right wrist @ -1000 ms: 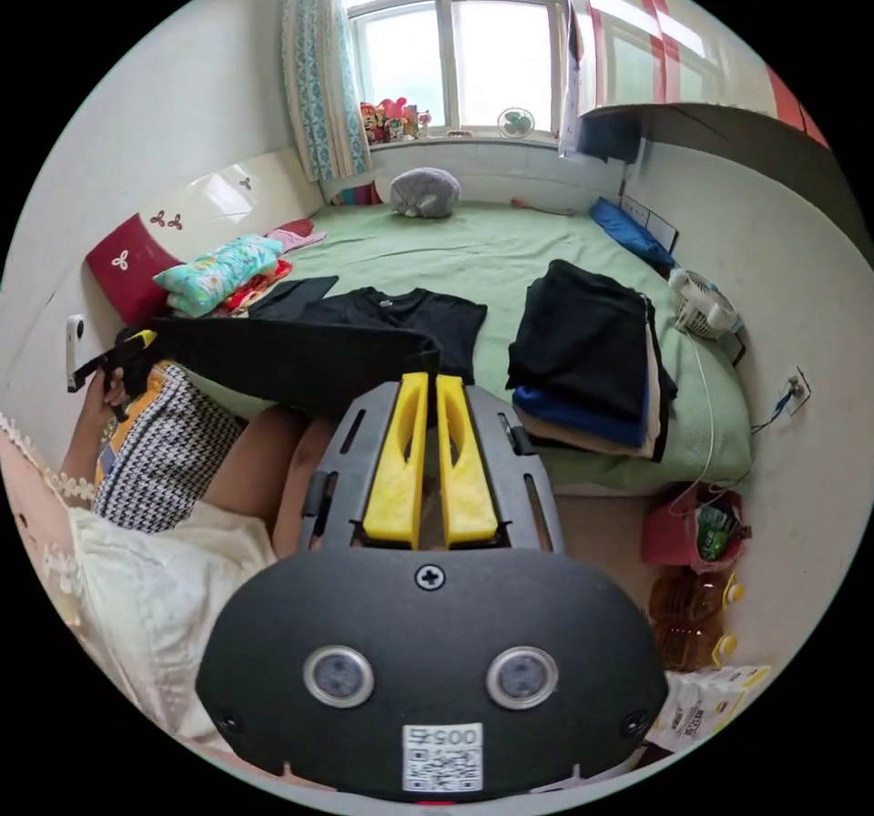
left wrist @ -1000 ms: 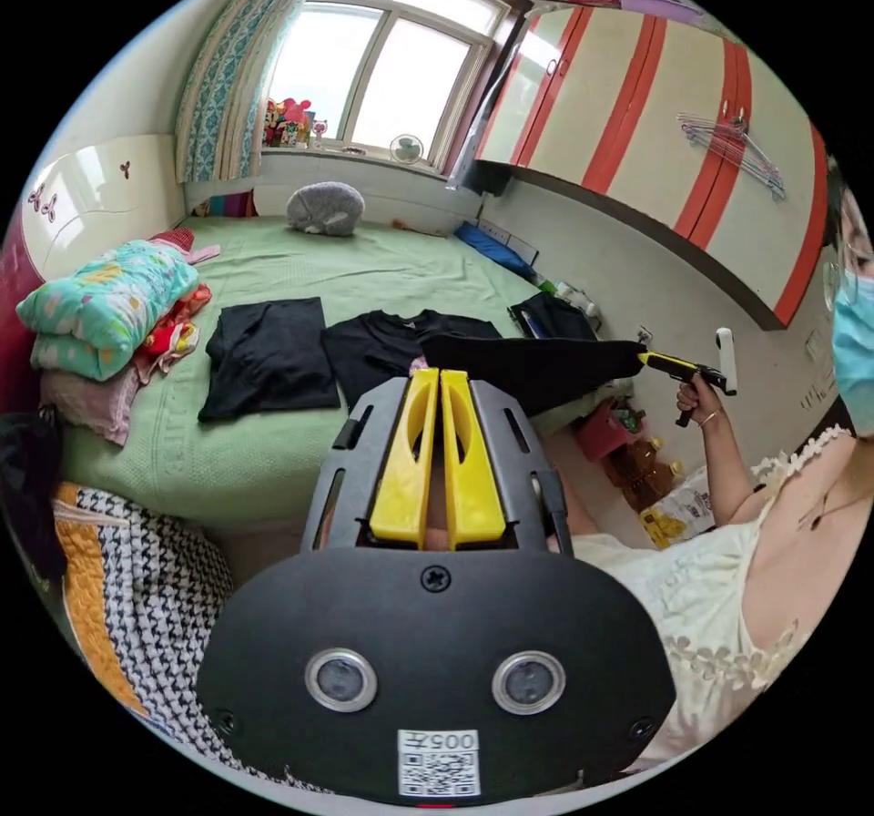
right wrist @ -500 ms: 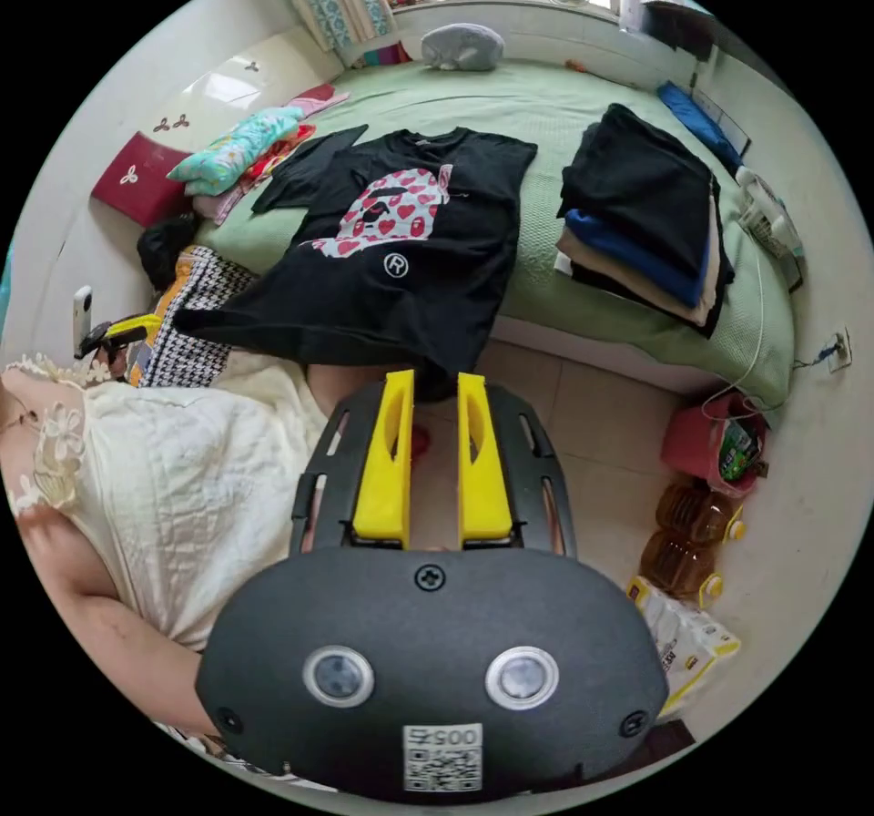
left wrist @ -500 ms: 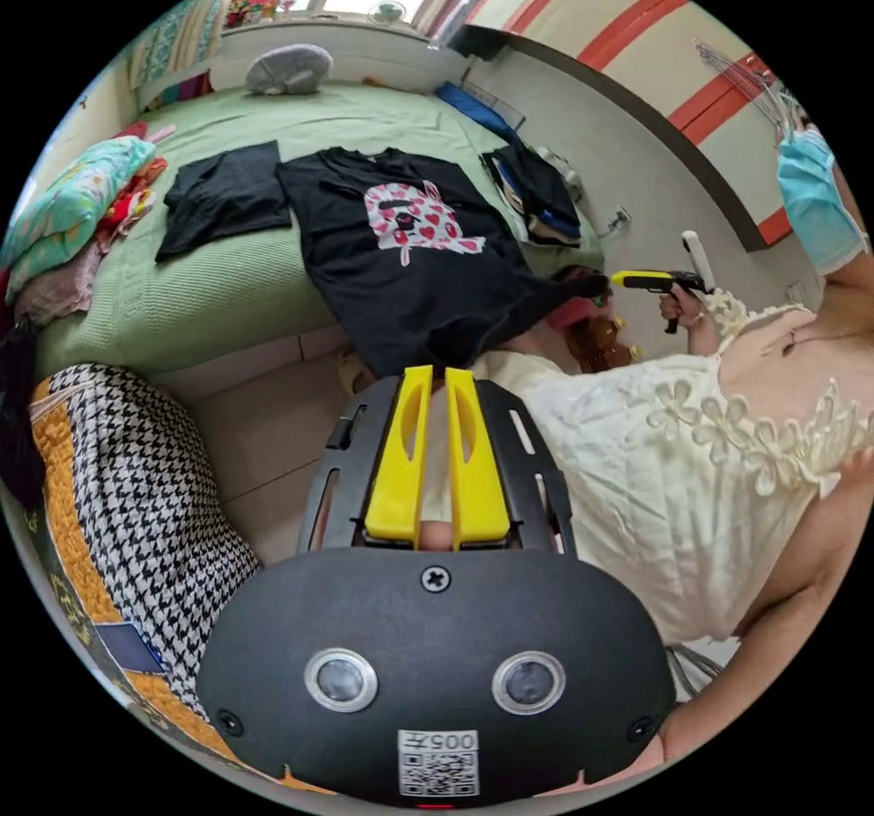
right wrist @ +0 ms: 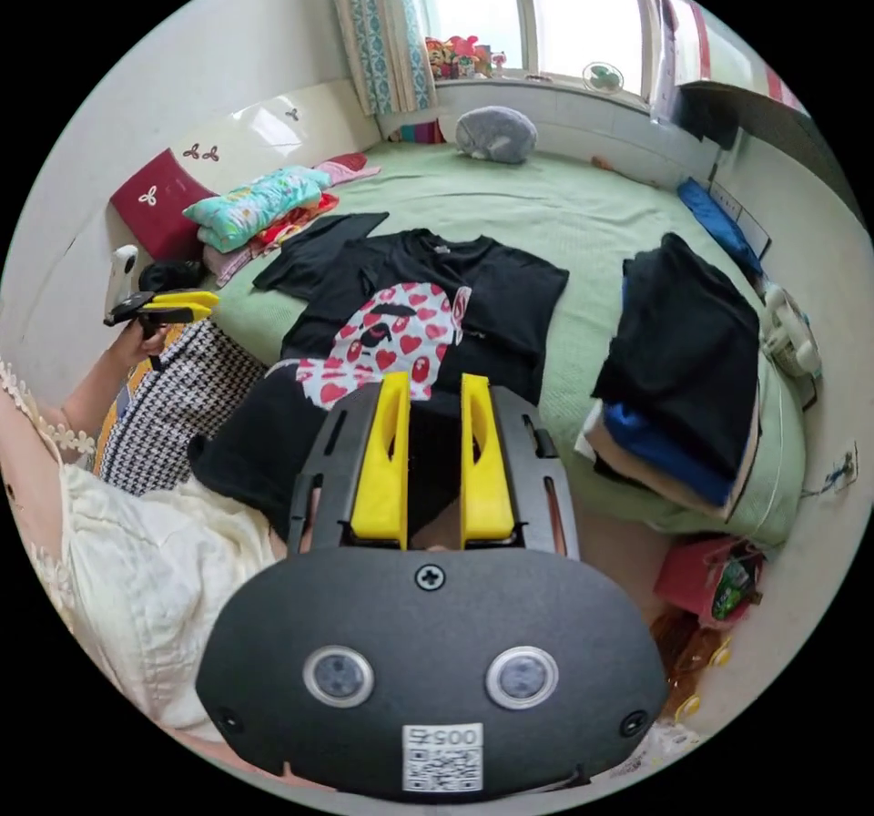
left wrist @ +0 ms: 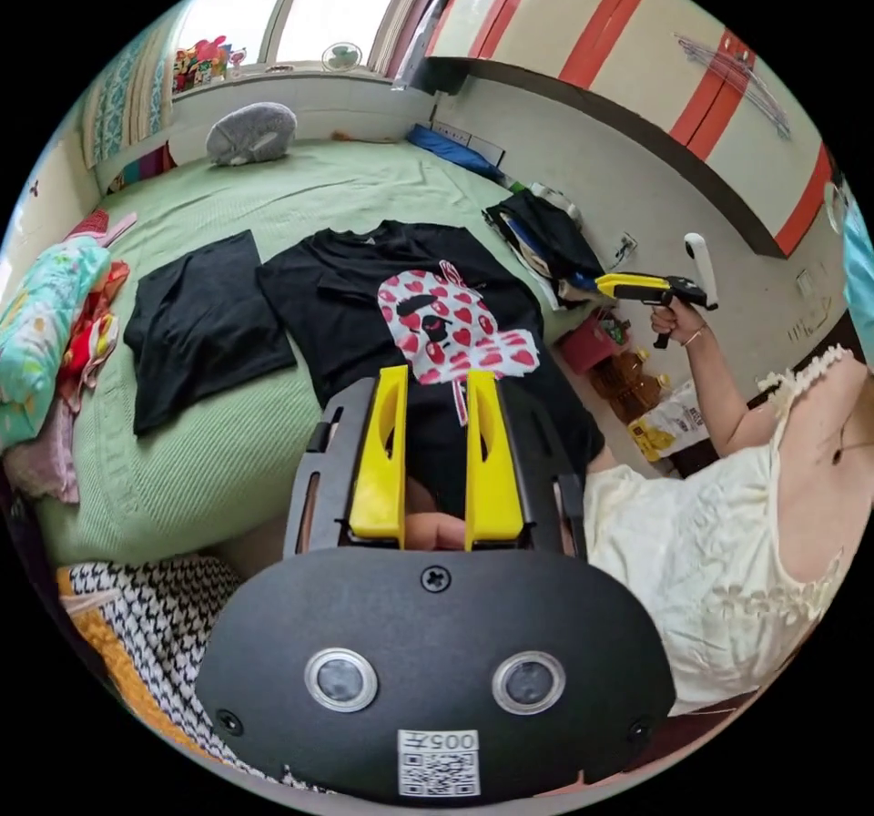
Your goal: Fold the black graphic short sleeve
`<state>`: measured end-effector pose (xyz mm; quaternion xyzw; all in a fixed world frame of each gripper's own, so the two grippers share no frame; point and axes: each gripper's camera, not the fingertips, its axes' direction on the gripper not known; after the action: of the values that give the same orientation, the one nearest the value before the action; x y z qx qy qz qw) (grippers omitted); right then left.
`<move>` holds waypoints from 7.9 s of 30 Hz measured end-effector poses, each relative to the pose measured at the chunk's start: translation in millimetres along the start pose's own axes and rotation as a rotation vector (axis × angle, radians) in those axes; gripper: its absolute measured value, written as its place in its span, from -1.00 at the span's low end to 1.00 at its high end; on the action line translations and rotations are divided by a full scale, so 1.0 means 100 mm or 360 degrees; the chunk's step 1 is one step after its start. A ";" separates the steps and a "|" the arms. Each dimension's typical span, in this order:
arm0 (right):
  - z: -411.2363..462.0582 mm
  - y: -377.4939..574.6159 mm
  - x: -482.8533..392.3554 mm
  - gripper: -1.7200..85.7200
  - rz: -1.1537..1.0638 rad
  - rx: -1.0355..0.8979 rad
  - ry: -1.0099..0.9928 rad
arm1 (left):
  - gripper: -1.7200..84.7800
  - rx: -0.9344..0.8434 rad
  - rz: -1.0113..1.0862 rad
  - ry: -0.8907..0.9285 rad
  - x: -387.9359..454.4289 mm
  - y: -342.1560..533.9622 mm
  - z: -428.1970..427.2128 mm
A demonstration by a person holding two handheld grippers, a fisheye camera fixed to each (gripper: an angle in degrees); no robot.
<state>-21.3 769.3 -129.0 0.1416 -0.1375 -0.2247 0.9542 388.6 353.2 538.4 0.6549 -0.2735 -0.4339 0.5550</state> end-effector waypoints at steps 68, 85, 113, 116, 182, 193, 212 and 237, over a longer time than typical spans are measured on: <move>3.00 -1.33 0.48 -0.98 0.0117 -0.0180 0.0509 | -0.88 -0.0230 -0.0429 -0.0465 -1.86 -1.56 1.42; 3.30 -1.45 0.19 -0.98 0.0604 -0.0434 0.0273 | -0.98 -0.0254 -0.0548 -0.0383 -0.42 -1.17 1.29; 3.72 -0.67 -1.45 -0.99 0.0360 -0.0640 0.0538 | -0.97 -0.0614 -0.0521 -0.0430 2.36 -0.73 1.49; 3.82 -0.67 -1.47 -0.99 0.0372 -0.0633 0.0567 | -0.97 -0.0615 -0.0492 -0.0472 2.51 -0.80 1.50; 3.57 -0.62 -1.11 -0.99 0.0370 -0.0555 0.0244 | -0.97 -0.0686 -0.0351 -0.0528 3.09 -0.98 1.12; 3.43 -0.56 -1.08 -0.99 0.0309 -0.0630 0.0253 | -0.97 -0.0650 -0.0368 -0.0466 2.90 -0.88 1.05; 2.82 -0.18 -0.81 -0.99 0.0528 -0.0347 0.0131 | -0.97 -0.0462 -0.0540 -0.0425 2.48 -0.90 0.77; 3.27 -0.24 -1.25 -0.99 0.0186 -0.0590 0.0420 | -0.97 -0.0496 -0.0620 -0.0287 2.10 -0.79 1.01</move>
<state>-244.4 739.0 139.6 -0.0160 0.0241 -0.1701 0.9850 390.6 145.6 406.2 0.5606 -0.1206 -0.6260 0.5285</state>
